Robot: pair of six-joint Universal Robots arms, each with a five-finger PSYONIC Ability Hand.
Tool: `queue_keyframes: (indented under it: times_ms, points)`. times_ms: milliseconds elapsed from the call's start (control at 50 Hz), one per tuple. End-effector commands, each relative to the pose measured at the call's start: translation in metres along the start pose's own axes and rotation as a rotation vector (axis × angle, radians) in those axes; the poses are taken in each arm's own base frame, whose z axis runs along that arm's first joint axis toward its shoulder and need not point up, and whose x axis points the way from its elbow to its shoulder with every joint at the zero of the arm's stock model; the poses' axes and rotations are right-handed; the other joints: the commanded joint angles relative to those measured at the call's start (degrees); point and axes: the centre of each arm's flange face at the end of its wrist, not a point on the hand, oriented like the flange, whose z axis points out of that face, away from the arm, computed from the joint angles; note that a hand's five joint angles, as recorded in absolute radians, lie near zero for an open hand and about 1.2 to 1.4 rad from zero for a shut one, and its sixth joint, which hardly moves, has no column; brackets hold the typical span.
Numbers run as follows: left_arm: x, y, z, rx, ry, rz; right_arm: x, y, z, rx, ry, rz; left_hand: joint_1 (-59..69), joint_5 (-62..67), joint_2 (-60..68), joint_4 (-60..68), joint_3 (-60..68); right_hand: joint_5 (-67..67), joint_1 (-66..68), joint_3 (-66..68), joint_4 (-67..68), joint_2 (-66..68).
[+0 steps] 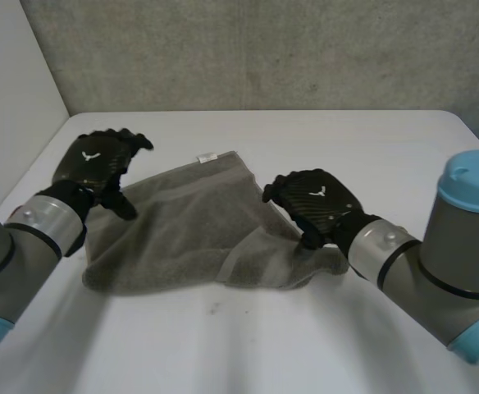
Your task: Fold the towel.
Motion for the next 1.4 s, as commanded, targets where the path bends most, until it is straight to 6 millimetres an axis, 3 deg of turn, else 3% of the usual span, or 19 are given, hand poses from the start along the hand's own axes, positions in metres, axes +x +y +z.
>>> queue_keyframes:
  times_ms: [20, 200, 360, 640, 700, 740, 800, 960, 1000, 1020, 1060, 1180, 1300, 1400]
  points:
    - [-0.019, 0.005, 0.003, -0.049, -0.044, -0.015, -0.041, -0.005, 0.014, 0.007, -0.089, -0.057, -9.41, -9.32, -9.11, -9.06, -9.13, 3.84, 4.90, 5.00, 4.97, 4.97]
    - [-0.031, 0.012, 0.003, -0.083, -0.079, -0.023, -0.091, 0.017, 0.031, -0.087, -0.138, -0.180, -10.08, -10.00, -9.79, -9.73, -9.80, 6.19, 7.25, 7.34, 7.31, 7.32]
    - [-0.031, 0.012, 0.001, -0.087, -0.080, -0.024, -0.099, 0.033, 0.042, -0.117, -0.110, -0.306, -9.92, -9.83, -9.62, -9.57, -9.64, 15.43, 16.49, 16.59, 16.56, 16.56]
    - [-0.030, 0.014, 0.000, -0.094, -0.077, -0.026, -0.101, 0.039, 0.053, -0.048, -0.087, -0.390, -9.91, -9.83, -9.62, -9.57, -9.63, 23.69, 24.75, 24.85, 24.82, 24.82]
    - [-0.029, 0.016, -0.001, -0.099, -0.076, -0.028, -0.102, 0.042, 0.055, -0.051, -0.089, -0.405, -9.91, -9.83, -9.62, -9.57, -9.63, 30.59, 31.65, 31.75, 31.71, 31.72]
    - [-0.029, 0.017, -0.002, -0.102, -0.076, -0.029, -0.102, 0.044, 0.056, -0.049, -0.087, -0.410, -10.08, -10.00, -9.79, -9.73, -9.80, 46.48, 47.54, 47.64, 47.60, 47.61]
    - [-0.028, 0.017, -0.002, -0.104, -0.074, -0.027, -0.101, 0.042, 0.056, -0.039, -0.079, -0.409, -10.08, -10.00, -9.79, -9.73, -9.80, 55.76, 56.82, 56.92, 56.89, 56.89]
    - [-0.024, 0.019, -0.005, -0.129, -0.058, 0.012, -0.082, 0.003, 0.044, 0.041, 0.020, -0.370, -9.91, -9.83, -9.62, -9.57, -9.63, 55.76, 56.82, 56.92, 56.89, 56.89]
    - [-0.023, 0.020, -0.005, -0.133, -0.054, 0.035, -0.058, -0.009, 0.040, 0.051, 0.079, -0.315, -9.75, -9.66, -9.45, -9.40, -9.47, 55.76, 56.82, 56.92, 56.89, 56.89]
    - [-0.023, 0.020, -0.005, -0.133, -0.054, 0.035, -0.058, -0.010, 0.040, 0.051, 0.079, -0.314, -9.75, -9.66, -9.45, -9.40, -9.47, 55.76, 56.82, 56.92, 56.89, 56.89]
    - [-0.022, 0.025, -0.007, -0.150, -0.046, 0.081, -0.031, -0.017, 0.035, 0.049, 0.138, -0.249, -9.75, -9.66, -9.45, -9.40, -9.47, 55.76, 56.82, 56.92, 56.89, 56.89]
    - [-0.015, 0.034, -0.010, -0.169, 0.020, 0.140, 0.000, -0.017, 0.025, 0.016, 0.183, -0.150, -8.57, -8.48, -8.28, -8.22, -8.29, 55.76, 56.82, 56.92, 56.89, 56.89]
    - [-0.007, 0.041, -0.012, -0.175, 0.114, 0.142, 0.048, 0.004, 0.020, -0.043, 0.221, -0.036, -4.37, -4.28, -4.08, -4.02, -4.09, 55.76, 56.82, 56.92, 56.89, 56.89]
    - [0.000, 0.046, -0.014, -0.181, 0.169, 0.131, 0.068, 0.013, 0.018, -0.059, 0.248, 0.016, -1.35, -1.26, -1.05, -1.00, -1.07, 55.76, 56.82, 56.92, 56.89, 56.89]
